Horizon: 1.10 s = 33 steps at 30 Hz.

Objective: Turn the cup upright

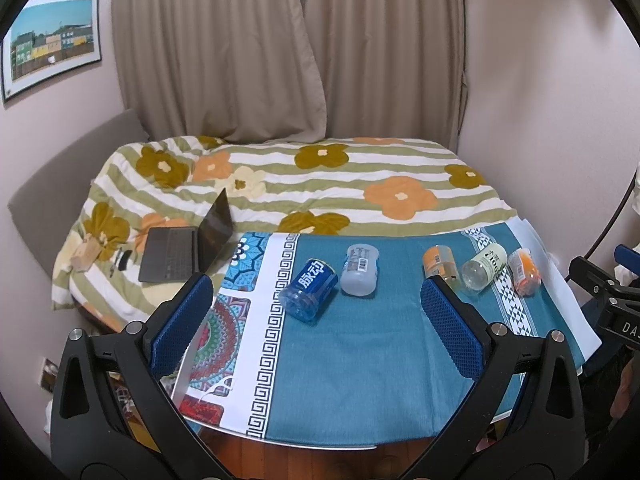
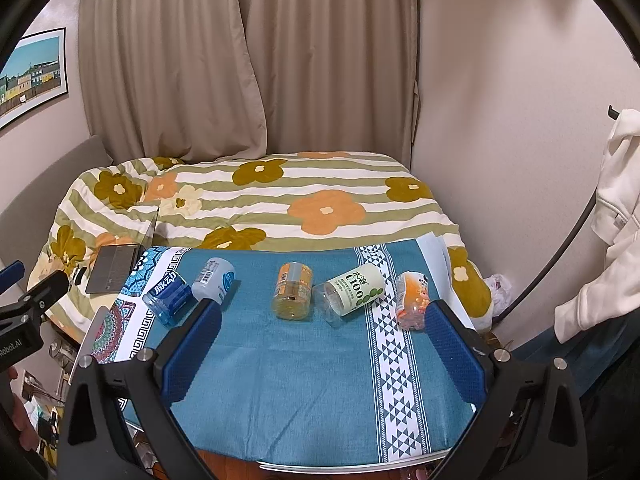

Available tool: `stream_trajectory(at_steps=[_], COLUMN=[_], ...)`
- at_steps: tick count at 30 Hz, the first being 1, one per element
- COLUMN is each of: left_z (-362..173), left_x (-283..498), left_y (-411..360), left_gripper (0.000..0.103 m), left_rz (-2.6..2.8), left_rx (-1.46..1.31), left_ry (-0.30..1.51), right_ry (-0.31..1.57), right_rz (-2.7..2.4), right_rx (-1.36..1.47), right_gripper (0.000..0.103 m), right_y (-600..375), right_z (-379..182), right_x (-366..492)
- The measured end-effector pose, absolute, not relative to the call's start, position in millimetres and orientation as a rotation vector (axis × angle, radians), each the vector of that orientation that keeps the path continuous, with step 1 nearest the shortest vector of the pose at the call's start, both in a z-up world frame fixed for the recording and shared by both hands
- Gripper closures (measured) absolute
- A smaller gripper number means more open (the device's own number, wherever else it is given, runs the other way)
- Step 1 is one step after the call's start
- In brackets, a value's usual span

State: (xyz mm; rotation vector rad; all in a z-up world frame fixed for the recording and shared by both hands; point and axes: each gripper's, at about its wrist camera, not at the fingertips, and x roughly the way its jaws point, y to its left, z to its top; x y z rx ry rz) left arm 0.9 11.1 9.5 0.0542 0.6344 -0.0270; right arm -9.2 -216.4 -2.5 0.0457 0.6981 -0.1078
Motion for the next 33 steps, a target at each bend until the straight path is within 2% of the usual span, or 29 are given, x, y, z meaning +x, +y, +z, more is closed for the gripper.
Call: stream_trajectory(at_steps=[33], left_z=[11.7], left_x=[-3.0], left_y=[23.0], left_gripper=[0.0], left_rz=[-0.032], left_rx=[0.06], left_ry=[0.637], right_ry=[0.696], right_rz=[-0.103], right_rx=[0.046], right_gripper=[0.001], right_y=[-201.7], right_z=[7.1], right_x=[-5.0])
